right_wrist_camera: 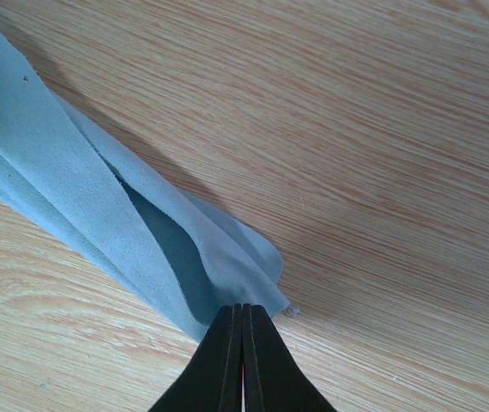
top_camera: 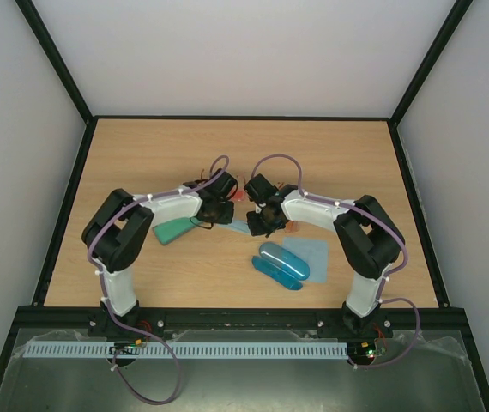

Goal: Organize the sunglasses
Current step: Adjust the glasses cleaning cloth at the center of the board.

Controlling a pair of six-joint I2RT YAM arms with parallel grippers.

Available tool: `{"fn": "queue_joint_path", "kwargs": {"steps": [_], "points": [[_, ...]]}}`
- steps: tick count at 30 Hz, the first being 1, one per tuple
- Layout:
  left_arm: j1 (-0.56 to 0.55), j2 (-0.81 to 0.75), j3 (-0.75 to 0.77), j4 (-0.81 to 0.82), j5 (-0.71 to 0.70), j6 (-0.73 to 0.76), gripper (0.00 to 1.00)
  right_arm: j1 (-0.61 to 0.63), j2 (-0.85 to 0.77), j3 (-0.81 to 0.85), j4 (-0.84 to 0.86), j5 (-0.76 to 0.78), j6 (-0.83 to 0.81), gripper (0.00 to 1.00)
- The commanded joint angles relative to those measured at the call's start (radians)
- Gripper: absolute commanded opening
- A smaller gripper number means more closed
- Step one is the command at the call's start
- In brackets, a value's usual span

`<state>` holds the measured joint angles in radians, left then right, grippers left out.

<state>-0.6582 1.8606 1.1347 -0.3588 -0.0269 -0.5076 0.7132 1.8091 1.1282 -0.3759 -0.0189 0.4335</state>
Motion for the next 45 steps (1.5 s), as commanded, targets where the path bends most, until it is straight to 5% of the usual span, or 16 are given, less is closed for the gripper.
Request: {"fn": "queue_joint_path", "kwargs": {"steps": [1,20,30,38,45], "points": [[-0.004,0.021,0.042,-0.022,-0.022,0.012,0.24,-0.006,0.01,-0.004,-0.02,-0.01,-0.006,0.01],[-0.011,0.02,0.046,-0.03,-0.017,0.015,0.03,-0.006,0.012,0.0,-0.02,-0.012,-0.014,0.01],[-0.011,-0.054,0.026,-0.044,-0.039,-0.001,0.02,-0.006,-0.006,0.016,-0.031,-0.001,-0.012,0.02],[-0.011,-0.108,0.022,-0.051,-0.045,-0.014,0.02,-0.007,-0.023,0.035,-0.046,0.012,-0.013,0.13],[-0.011,-0.115,0.011,-0.05,-0.045,-0.017,0.02,-0.007,-0.031,0.04,-0.046,0.019,-0.012,0.02]]}}
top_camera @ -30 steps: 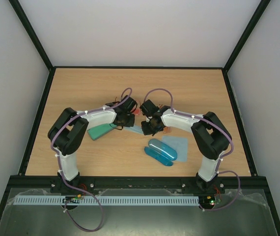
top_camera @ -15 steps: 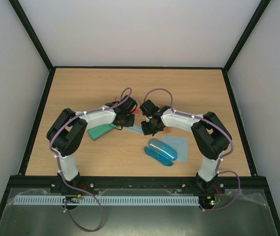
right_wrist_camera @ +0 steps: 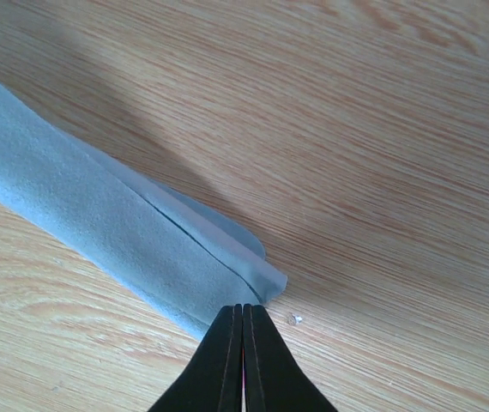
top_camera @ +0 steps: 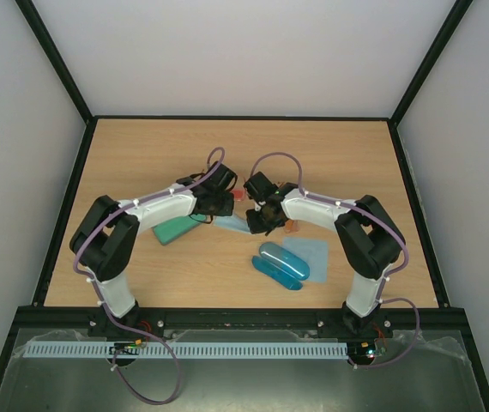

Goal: Organize the sunglasses
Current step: Adjust the glasses cleaning cloth at the center of the board.

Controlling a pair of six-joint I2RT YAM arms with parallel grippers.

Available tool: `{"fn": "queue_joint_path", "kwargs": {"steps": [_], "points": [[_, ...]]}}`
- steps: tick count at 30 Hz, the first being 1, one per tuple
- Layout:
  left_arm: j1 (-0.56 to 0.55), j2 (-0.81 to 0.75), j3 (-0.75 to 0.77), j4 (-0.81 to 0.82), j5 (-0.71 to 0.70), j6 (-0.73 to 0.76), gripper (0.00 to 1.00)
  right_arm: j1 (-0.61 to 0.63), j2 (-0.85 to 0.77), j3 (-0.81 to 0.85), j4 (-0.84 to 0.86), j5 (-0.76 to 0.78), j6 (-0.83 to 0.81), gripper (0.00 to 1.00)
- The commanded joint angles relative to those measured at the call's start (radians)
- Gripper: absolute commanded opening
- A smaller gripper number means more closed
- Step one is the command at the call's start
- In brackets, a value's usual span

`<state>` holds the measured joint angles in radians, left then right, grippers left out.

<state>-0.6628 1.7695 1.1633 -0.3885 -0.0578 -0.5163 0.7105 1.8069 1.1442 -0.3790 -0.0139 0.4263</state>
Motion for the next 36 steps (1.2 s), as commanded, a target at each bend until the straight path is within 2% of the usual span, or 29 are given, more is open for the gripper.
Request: {"fn": "queue_joint_path", "kwargs": {"steps": [1,6,7,8,9,10,13,21,29,36], "points": [[-0.006,-0.023,-0.02,-0.019,-0.013,-0.008,0.02,-0.005,-0.029,0.025,-0.043,0.014,-0.005,0.02],[-0.006,-0.022,-0.026,-0.015,-0.015,-0.008,0.02,-0.008,-0.022,0.024,-0.043,0.043,-0.006,0.02],[-0.006,-0.02,-0.03,-0.013,-0.016,-0.008,0.02,-0.013,-0.018,0.026,-0.042,0.034,-0.007,0.08],[-0.006,-0.018,-0.034,-0.01,-0.015,-0.008,0.02,-0.016,-0.013,0.029,-0.044,0.03,-0.008,0.2],[-0.006,-0.016,-0.038,-0.008,-0.015,-0.009,0.02,-0.017,-0.011,0.033,-0.047,0.031,-0.008,0.27],[-0.006,-0.014,-0.042,-0.006,-0.013,-0.011,0.02,-0.018,-0.009,0.035,-0.045,0.029,-0.009,0.28],[-0.006,-0.013,-0.051,0.002,-0.011,-0.014,0.02,-0.019,-0.001,0.038,-0.044,0.023,-0.01,0.28],[-0.007,-0.007,-0.054,0.004,-0.01,-0.011,0.02,-0.02,0.025,0.036,-0.037,-0.01,-0.003,0.17],[-0.006,-0.004,-0.059,0.008,-0.006,-0.013,0.02,-0.017,0.024,0.012,-0.029,-0.036,-0.006,0.18],[-0.006,-0.004,-0.061,0.012,-0.004,-0.014,0.02,-0.018,0.037,-0.004,-0.02,-0.053,0.0,0.14]]}}
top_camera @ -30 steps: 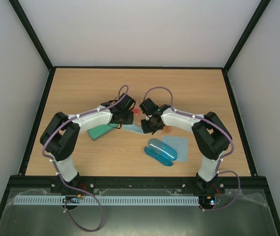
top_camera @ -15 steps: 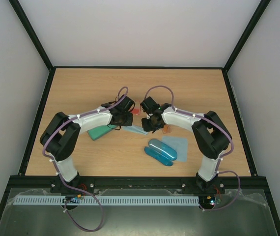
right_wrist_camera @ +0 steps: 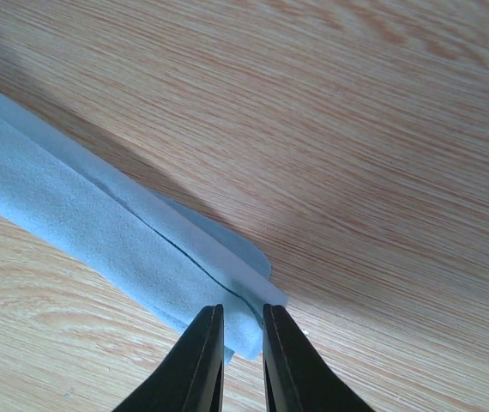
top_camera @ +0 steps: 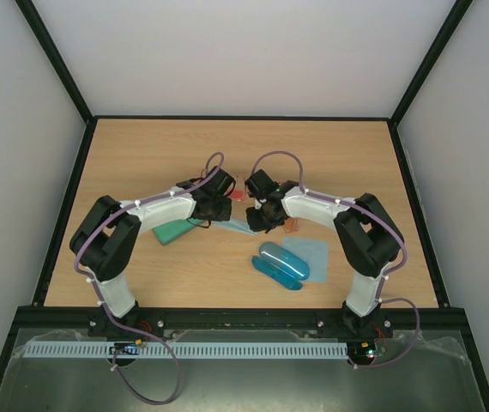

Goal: Organize the sunglasses
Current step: Adjust the glasses cleaning cloth at the center of the board.

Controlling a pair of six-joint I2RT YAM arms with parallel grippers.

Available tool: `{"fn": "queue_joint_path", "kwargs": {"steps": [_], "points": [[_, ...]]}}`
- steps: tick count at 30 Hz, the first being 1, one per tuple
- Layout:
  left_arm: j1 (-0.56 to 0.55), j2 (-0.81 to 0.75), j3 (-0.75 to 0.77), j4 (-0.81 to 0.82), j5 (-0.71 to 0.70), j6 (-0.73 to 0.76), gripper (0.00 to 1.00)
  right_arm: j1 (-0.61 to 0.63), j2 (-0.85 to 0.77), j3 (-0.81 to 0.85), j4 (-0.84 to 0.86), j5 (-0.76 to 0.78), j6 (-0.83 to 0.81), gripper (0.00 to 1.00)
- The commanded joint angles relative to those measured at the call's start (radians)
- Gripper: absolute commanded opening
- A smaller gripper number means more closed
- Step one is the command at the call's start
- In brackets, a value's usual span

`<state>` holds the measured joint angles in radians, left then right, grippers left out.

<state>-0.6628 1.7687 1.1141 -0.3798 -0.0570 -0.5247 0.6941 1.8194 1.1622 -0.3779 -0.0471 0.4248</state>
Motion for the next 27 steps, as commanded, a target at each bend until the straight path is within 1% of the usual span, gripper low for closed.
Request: {"fn": "queue_joint_path", "kwargs": {"steps": [1,7,11,14,27], "points": [[-0.006,-0.003,-0.011,0.001,-0.005,-0.005,0.02,-0.001,0.029,-0.021,-0.021,-0.021,0.002,0.13],[-0.006,-0.002,-0.005,-0.004,-0.007,0.0,0.02,-0.002,0.047,-0.024,-0.02,-0.019,0.002,0.14],[-0.005,0.001,0.001,-0.005,-0.009,0.003,0.02,-0.002,0.045,-0.026,-0.022,-0.007,0.004,0.18],[-0.005,0.006,0.006,-0.009,-0.008,0.005,0.02,-0.001,0.046,-0.024,-0.024,0.001,0.0,0.18],[-0.004,0.01,0.021,-0.018,-0.009,0.008,0.02,-0.002,0.041,-0.013,-0.031,0.0,-0.004,0.02]]}}
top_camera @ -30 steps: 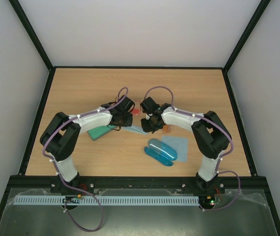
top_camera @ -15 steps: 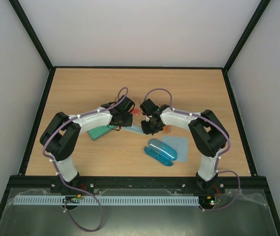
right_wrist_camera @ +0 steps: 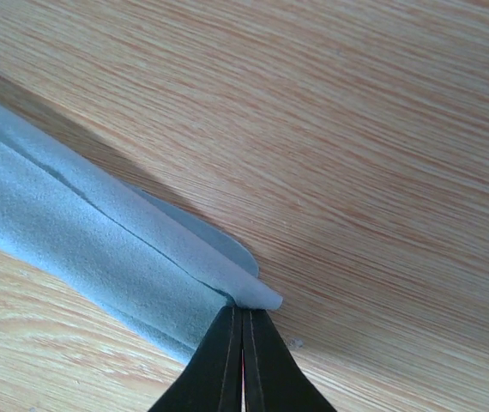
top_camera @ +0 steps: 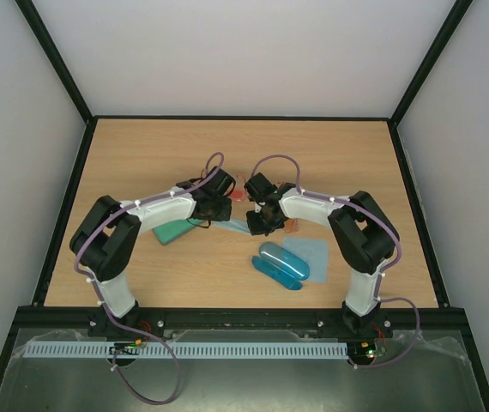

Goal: Organize the sunglasses
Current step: Adjust the glasses cleaning cloth at the center of the board.

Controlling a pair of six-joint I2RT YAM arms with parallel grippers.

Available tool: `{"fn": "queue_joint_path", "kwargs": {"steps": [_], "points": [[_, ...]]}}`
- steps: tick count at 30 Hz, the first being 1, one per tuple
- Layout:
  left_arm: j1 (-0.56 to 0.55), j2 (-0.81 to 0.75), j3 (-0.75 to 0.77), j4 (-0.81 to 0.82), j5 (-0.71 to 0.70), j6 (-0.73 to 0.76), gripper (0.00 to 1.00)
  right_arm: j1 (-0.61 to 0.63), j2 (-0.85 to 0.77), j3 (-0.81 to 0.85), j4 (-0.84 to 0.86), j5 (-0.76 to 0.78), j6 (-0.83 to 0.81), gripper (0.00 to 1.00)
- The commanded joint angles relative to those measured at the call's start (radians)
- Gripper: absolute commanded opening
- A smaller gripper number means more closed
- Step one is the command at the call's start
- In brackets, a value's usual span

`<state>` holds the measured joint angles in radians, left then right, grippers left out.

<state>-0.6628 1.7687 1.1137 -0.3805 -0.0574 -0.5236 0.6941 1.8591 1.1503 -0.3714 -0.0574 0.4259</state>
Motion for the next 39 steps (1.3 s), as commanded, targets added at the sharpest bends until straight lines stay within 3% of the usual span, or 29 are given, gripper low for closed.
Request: {"fn": "queue_joint_path", "kwargs": {"steps": [1,11,39], "points": [[-0.004,0.009,0.021,-0.017,-0.009,0.007,0.02,-0.001,-0.008,-0.002,-0.038,0.014,-0.006,0.01],[-0.005,-0.012,0.008,-0.015,-0.02,-0.002,0.02,-0.002,-0.094,0.018,-0.063,0.046,-0.005,0.01],[0.011,-0.091,-0.002,-0.013,-0.041,-0.025,0.02,-0.002,-0.153,0.06,-0.113,0.057,-0.006,0.01]]}}
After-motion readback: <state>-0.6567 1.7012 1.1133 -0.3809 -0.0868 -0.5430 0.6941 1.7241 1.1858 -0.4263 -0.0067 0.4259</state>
